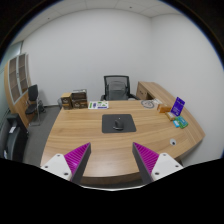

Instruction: Arrange mouse

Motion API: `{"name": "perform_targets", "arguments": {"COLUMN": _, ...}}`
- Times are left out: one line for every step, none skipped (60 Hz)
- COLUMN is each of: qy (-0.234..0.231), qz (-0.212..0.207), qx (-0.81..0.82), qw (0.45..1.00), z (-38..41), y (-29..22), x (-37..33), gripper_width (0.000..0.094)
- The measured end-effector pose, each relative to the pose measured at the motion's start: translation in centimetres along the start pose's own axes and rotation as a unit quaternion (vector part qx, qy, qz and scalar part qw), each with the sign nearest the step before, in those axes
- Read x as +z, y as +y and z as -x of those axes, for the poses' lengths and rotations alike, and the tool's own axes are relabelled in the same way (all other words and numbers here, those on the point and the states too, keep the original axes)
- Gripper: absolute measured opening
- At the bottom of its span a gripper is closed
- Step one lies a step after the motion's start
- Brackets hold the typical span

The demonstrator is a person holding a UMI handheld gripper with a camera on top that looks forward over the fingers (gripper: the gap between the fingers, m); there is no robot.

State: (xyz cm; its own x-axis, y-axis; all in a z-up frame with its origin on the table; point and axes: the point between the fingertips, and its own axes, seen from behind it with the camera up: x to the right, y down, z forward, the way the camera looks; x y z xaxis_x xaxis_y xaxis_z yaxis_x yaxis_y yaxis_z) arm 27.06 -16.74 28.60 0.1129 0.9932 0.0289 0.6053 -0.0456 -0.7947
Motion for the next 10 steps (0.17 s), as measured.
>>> {"name": "perform_targets", "arguments": {"qy": 0.001, "qz": 0.000, "qx": 0.000, "qw": 1.000, "z": -0.02, "y": 0.11, "x": -0.12, "gripper_width": 0.0861}}
{"name": "perform_targets", "arguments": {"qy": 0.002, "qz": 0.001, "qx": 0.001, "qw": 1.000, "z": -0.04, "y": 0.22, "x": -0.26, "gripper_width": 0.0860}}
{"name": "perform_targets", "arguments": {"qy": 0.002, "qz": 0.001, "qx": 0.002, "qw": 1.000, "z": -0.05, "y": 0.31, "x": -0.38, "gripper_width": 0.0858}}
{"name": "perform_targets", "arguments": {"qy": 0.001, "qz": -0.001, "qx": 0.003, "qw": 1.000, "z": 0.00, "y": 0.35, "x": -0.47, "gripper_width": 0.0861}}
{"name": "perform_targets", "arguments": {"qy": 0.000, "qz": -0.002, "qx": 0.004, "qw": 1.000, "z": 0.06, "y": 0.36, "x": -0.58, "gripper_width": 0.0861}}
{"name": "perform_targets", "arguments": {"qy": 0.000, "qz": -0.002, "qx": 0.004, "qw": 1.000, "z": 0.14, "y": 0.28, "x": -0.67, "gripper_width": 0.0859}}
{"name": "perform_targets", "arguments": {"qy": 0.000, "qz": -0.002, "qx": 0.006, "qw": 1.000, "z": 0.19, "y": 0.32, "x": -0.78, "gripper_width": 0.0858}}
{"name": "perform_targets", "arguments": {"qy": 0.000, "qz": -0.001, "qx": 0.008, "qw": 1.000, "z": 0.25, "y": 0.38, "x": -0.89, "gripper_width": 0.0856}}
{"name": "perform_targets", "arguments": {"qy": 0.000, "qz": -0.001, "qx": 0.010, "qw": 1.000, "z": 0.32, "y": 0.42, "x": -1.01, "gripper_width": 0.0858}}
{"name": "perform_targets", "arguments": {"qy": 0.000, "qz": -0.001, "qx": 0.012, "qw": 1.000, "z": 0.35, "y": 0.47, "x": -1.10, "gripper_width": 0.0859}}
